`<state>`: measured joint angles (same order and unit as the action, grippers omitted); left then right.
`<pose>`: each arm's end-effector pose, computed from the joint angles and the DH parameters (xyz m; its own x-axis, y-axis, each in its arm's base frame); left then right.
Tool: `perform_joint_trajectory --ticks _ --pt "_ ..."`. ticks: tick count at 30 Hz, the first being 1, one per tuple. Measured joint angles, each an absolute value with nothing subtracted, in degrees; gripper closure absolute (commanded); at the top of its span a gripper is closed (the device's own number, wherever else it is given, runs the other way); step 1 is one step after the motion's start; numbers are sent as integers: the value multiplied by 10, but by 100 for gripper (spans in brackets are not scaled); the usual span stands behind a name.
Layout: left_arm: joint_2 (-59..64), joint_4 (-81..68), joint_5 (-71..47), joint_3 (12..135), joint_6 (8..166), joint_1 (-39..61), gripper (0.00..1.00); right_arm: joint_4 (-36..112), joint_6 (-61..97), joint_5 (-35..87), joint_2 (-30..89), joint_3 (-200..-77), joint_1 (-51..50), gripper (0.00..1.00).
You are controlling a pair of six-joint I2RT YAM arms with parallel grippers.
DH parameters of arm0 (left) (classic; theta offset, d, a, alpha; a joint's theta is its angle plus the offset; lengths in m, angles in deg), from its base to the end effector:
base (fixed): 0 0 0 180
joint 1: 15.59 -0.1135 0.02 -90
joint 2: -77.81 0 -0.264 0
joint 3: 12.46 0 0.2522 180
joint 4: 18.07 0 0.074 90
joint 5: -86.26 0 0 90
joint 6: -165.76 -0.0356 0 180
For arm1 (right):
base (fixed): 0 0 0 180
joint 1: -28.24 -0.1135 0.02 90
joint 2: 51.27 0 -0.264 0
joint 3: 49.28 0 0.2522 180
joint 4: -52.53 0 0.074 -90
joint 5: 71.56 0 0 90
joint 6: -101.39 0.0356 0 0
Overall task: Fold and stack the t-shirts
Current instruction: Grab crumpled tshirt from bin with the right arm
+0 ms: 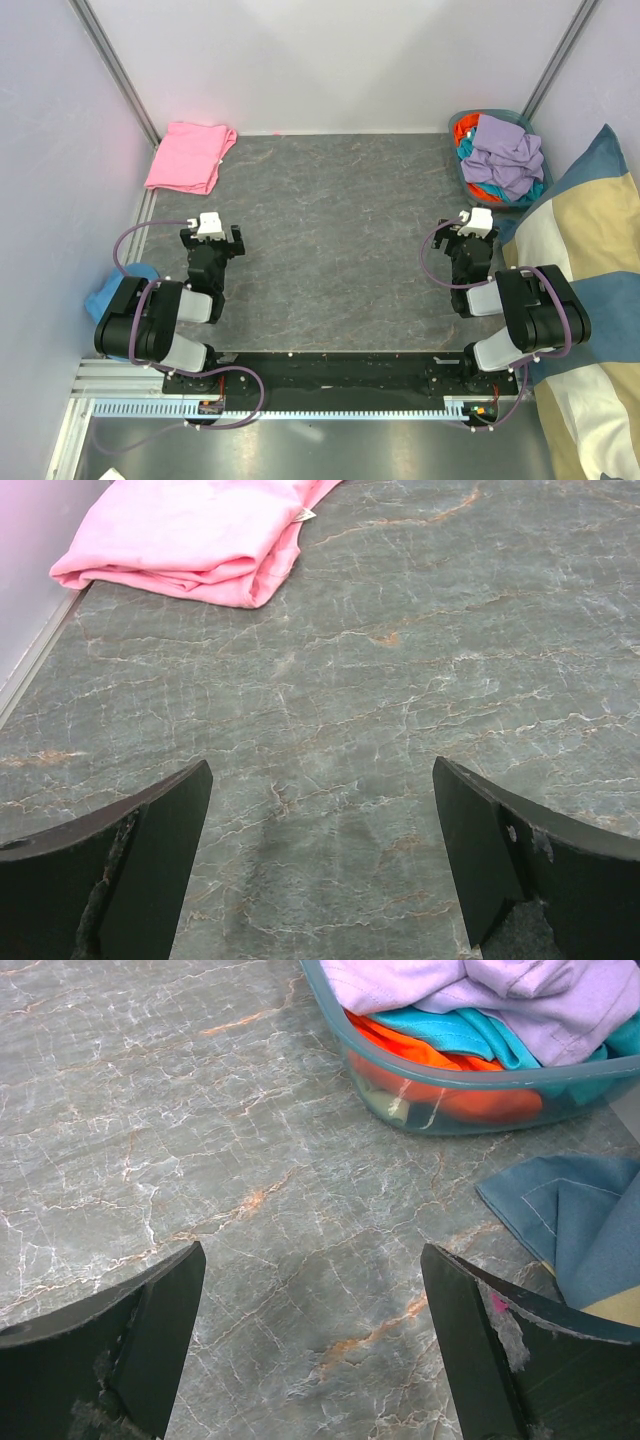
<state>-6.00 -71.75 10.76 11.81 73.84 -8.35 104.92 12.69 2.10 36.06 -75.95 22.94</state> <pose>0.2266 -0.0198 0.1475 -0.1054 0.0461 -0.9934 -0.1216 0.9908 0.0589 0.2382 0.0120 0.1418 -0.1389 0.0090 -0.9903 0.1918 0.9813 -0.0180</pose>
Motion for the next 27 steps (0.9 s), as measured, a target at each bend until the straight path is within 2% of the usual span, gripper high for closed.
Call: perform_joint_trajectory --ticks 3,5,9,14,19,23,27 --pt "-58 -717 114 118 738 -78 0 1042 127 20 358 -761 229 2" --pt "-51 -718 117 117 738 -74 0 984 129 19 339 -778 229 2" --pt "-46 -723 124 114 738 -71 0 823 131 19 301 -888 229 2" --pt "-46 -723 127 112 738 -71 0 704 142 32 242 -973 229 2" --pt "-40 -717 125 112 738 -70 0 568 145 63 235 -1071 229 2" --pt "34 -638 122 127 738 -62 0 484 143 81 240 -1181 228 2" --pt "72 -500 126 228 758 -55 0 427 144 94 254 -1283 228 2"
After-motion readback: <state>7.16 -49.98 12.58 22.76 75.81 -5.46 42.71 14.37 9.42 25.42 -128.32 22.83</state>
